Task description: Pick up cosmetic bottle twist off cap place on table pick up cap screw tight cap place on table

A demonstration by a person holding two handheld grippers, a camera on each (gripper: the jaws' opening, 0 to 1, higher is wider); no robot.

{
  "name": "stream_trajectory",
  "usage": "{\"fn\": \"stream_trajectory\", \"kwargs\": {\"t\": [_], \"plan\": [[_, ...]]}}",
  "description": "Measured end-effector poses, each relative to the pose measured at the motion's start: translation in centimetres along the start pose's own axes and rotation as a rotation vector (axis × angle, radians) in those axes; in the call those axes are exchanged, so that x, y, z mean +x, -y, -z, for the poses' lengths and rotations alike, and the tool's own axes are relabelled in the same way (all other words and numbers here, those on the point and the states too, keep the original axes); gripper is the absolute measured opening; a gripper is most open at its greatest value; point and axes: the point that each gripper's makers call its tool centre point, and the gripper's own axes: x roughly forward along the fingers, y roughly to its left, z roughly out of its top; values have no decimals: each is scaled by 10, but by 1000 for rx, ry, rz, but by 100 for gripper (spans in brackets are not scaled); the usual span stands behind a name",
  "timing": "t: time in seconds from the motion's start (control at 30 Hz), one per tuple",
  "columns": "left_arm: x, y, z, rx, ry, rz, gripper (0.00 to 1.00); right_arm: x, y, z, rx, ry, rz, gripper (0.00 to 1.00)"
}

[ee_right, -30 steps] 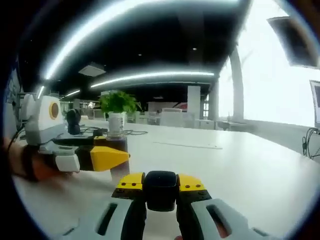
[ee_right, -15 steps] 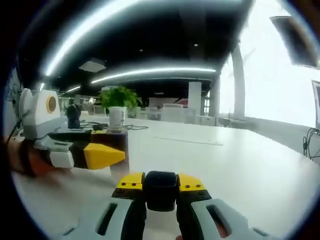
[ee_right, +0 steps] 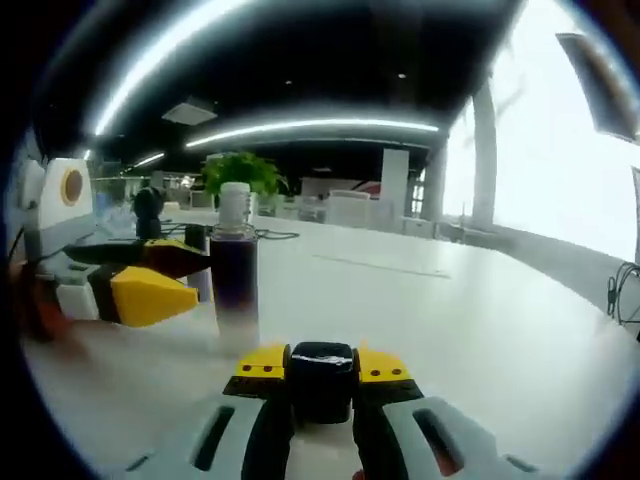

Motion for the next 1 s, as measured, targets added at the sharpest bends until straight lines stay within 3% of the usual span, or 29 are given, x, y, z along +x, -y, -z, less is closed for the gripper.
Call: {"fn": "stream_trajectory", "kwargs": {"t": [0.27, 0.47, 0.8, 1.0], "plan": [[-17, -1, -3, -13, 18, -8, 18, 0, 1, 3, -2, -12, 2, 19], [-17, 1, -4, -24, 18, -5, 18, 0, -3, 3, -8, -4, -21, 32], [-37, 0, -4, -15, 12, -23, 21, -8, -8, -8, -27, 64, -42, 40], [-43, 5, -6, -27, 20, -7, 22, -25, -12, -18, 7, 133, -63, 42]]}}
